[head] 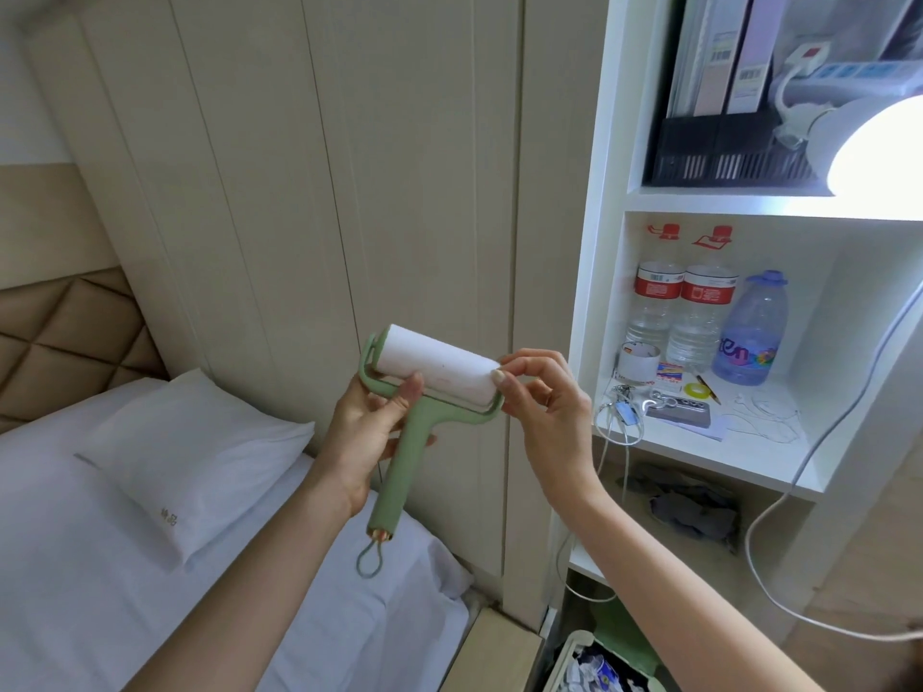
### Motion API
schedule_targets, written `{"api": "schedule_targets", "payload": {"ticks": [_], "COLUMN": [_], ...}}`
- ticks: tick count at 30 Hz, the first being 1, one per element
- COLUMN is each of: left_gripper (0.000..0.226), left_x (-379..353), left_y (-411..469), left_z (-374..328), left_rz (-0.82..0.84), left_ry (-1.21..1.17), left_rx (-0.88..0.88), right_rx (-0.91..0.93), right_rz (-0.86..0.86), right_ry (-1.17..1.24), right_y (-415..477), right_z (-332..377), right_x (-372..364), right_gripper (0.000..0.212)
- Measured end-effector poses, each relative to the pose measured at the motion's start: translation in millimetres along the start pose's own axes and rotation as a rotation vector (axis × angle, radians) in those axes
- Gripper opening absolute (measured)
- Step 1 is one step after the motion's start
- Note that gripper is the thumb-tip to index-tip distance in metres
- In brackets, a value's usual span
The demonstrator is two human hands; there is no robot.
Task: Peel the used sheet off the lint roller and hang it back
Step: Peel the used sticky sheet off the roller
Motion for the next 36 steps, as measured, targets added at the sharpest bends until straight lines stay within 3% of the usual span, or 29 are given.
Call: {"api": "schedule_targets", "payload": {"ticks": [4, 9, 13, 26, 29, 32, 36], "left_gripper": [0.032, 0.019, 0.031, 0.034, 0.028, 0.022, 0.027], "left_x": [-1.2, 0.3, 3.7, 5.3, 5.2, 6.5, 9.3], "left_y": [-1.3, 0.4, 2.9, 8.0, 7.6, 7.9, 8.5], "left_z": [-1.2, -2.4, -1.0, 3.0, 4.8, 4.6, 4.4], "left_rz": [-0.063, 0.027, 0.052, 0.086, 0.098, 0.089, 0.081], "left_ry": [0.153, 0.234, 0.224, 0.310, 0.335, 0.349, 0.371], "left_rx": [-0.037, -0.071, -0.011, 0.028, 0.029, 0.019, 0.027], "right_rx": [-0.044, -0.054, -0.105, -0.210, -0.189, -0.147, -0.085], "right_rz": [0.045, 0.041, -0.009, 0.015, 0.026, 0.168, 0.330], "right_ry": [-0.062, -0.054, -0.065, 0.278, 0.220, 0.129, -0.188], "right_y": [1.7, 9.1, 15.8, 24.4, 26.1, 25.2, 25.8], "right_z": [-4.3, -6.9, -11.0, -14.2, -12.6, -5.3, -3.3], "right_x": [-0.4, 5.7, 11.7, 17.4, 18.3, 19.1, 18.0], "right_gripper": [0.016, 0.016, 0.013, 0.016, 0.016, 0.016, 0.026]}}
Point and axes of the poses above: each hand's wrist, its own y-axis towards the middle knuckle, its own x-axis out of the back of the hand, z = x × y, the point moved 3 cm from there along y, towards the middle knuckle, and after that the axes turned 4 degrees about -x, right-handed, at the moved point
